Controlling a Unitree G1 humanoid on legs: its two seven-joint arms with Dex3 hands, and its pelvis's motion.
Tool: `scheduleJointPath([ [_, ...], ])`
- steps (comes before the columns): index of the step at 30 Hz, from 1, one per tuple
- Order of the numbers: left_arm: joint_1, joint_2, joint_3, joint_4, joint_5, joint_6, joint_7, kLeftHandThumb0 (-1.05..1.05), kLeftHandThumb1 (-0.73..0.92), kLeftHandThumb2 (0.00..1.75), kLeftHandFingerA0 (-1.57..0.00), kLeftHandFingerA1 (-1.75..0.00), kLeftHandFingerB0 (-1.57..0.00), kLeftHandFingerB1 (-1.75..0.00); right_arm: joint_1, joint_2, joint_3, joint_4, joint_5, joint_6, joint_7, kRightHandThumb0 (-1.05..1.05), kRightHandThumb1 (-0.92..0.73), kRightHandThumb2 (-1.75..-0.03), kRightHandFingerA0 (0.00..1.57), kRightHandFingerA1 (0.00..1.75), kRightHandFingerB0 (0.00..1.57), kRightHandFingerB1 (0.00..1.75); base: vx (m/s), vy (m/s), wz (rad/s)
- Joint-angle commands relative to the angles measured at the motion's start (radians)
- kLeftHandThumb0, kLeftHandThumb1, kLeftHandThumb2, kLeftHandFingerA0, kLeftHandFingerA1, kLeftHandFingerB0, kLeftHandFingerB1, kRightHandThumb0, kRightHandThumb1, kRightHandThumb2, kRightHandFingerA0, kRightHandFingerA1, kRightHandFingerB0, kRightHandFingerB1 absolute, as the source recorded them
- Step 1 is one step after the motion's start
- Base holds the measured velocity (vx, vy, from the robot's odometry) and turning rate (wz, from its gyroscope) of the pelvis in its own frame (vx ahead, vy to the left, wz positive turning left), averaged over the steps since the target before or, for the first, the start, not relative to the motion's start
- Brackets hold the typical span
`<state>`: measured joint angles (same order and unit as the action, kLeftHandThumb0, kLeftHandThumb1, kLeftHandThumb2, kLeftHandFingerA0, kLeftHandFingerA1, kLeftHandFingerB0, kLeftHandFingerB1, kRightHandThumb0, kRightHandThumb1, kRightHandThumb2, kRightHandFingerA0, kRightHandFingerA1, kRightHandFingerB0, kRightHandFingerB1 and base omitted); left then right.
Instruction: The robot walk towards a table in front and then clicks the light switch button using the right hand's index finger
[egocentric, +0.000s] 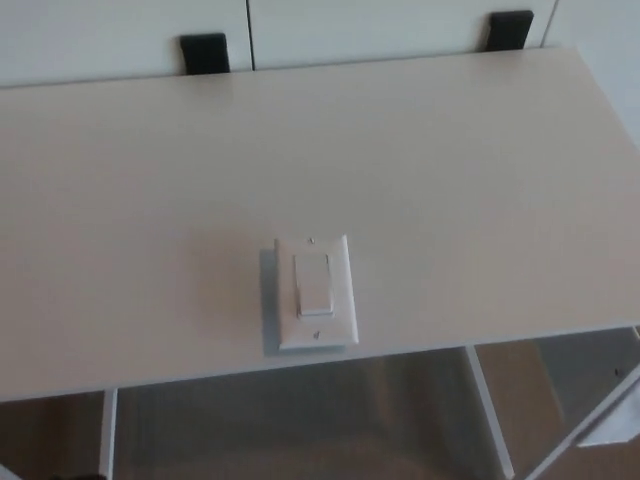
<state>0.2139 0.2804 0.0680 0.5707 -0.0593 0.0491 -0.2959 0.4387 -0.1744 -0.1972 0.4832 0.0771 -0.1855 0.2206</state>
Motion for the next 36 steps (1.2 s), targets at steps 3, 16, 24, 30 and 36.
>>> scheduleJointPath([
  [3, 0.001, 0.01, -0.003, 0.001, 0.014, 0.014, 0.003, -0.15, 0.69, 0.59, -0.58, -0.48, -0.37, -0.4, 0.009, -0.012, 0.0, -0.021, 0.002, 0.018, -0.006, 0.04, -0.64, -0.57, 0.49, 0.54, 0.29, 0.42, 0.1, -0.255, -0.01],
  [16, 0.051, 0.027, -0.038, -0.001, 0.024, -0.006, -0.042, -0.11, 0.5, 0.91, -0.4, -0.6, -0.21, -0.51, 0.033, -0.031, 0.018, 0.062, -0.029, -0.078, -0.001, 0.03, -0.62, -0.57, 0.51, 0.56, 0.31, 0.44, 0.01, 0.135, -0.08],
  [24, 0.08, 0.034, -0.066, -0.001, 0.027, -0.01, -0.051, -0.15, 0.46, 0.89, -0.37, -0.58, -0.2, -0.5, 0.053, -0.03, 0.022, 0.071, -0.026, -0.076, -0.001, 0.01, -0.42, -0.87, 0.43, 0.64, 0.24, 0.55, 0.02, 0.129, 0.05],
  [30, 0.073, 0.034, -0.079, -0.007, 0.034, 0.0, -0.056, -0.16, 0.46, 0.89, -0.35, -0.58, -0.2, -0.51, 0.035, -0.043, 0.039, 0.102, -0.064, -0.103, -0.023, -0.01, -0.42, -0.88, 0.44, 0.64, 0.24, 0.54, -0.02, -0.062, 0.05],
  [36, 0.052, 0.036, -0.089, -0.016, 0.031, 0.013, -0.065, -0.17, 0.46, 0.89, -0.31, -0.56, -0.18, -0.5, 0.019, -0.043, 0.04, 0.089, -0.055, -0.091, -0.029, 0.01, -0.43, -0.88, 0.44, 0.63, 0.23, 0.54, 0.0, 0.0, 0.0],
])
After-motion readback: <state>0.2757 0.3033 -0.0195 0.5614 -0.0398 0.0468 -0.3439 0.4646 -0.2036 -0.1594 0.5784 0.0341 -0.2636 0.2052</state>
